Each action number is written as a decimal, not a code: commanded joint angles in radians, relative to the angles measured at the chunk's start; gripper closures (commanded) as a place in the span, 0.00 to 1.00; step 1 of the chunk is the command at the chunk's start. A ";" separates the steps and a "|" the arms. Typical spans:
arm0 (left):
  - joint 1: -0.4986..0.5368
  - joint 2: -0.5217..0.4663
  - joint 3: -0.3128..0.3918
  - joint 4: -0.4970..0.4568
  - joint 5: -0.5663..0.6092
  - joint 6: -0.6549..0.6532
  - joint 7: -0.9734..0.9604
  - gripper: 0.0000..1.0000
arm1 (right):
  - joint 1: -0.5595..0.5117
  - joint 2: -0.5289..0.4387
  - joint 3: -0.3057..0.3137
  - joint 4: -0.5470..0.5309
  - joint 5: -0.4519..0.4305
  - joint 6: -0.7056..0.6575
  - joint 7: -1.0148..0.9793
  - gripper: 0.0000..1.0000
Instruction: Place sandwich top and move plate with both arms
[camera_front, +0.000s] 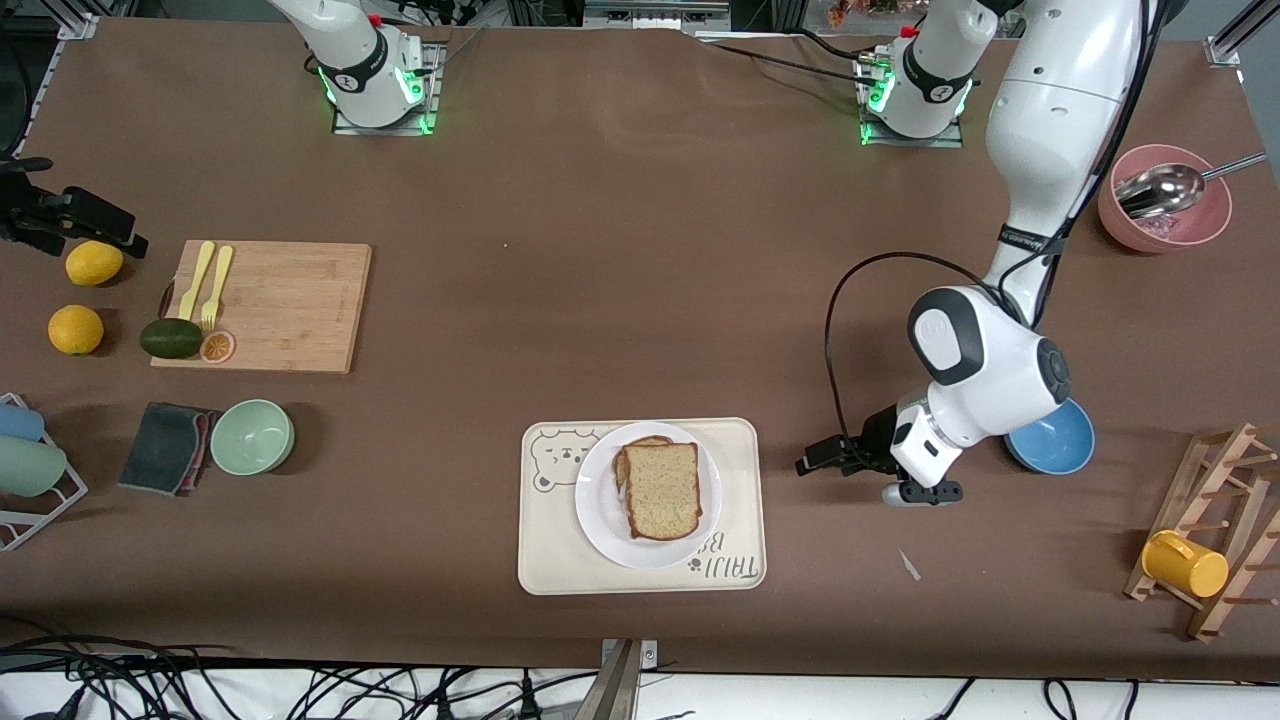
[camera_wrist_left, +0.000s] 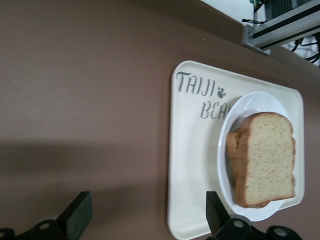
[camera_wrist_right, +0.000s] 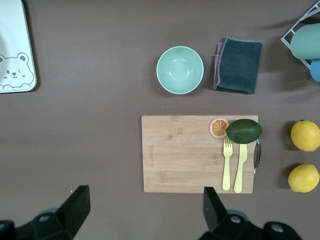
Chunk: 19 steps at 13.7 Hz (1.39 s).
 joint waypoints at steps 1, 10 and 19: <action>0.000 -0.103 0.048 -0.080 0.128 -0.079 -0.018 0.00 | 0.001 -0.002 -0.001 0.008 0.018 -0.009 -0.006 0.00; 0.026 -0.268 0.099 -0.066 0.603 -0.360 -0.210 0.00 | 0.001 -0.002 -0.001 0.006 0.018 -0.010 -0.006 0.00; 0.094 -0.517 0.108 -0.045 0.709 -0.613 -0.212 0.00 | -0.001 -0.002 -0.001 0.006 0.018 0.003 -0.007 0.00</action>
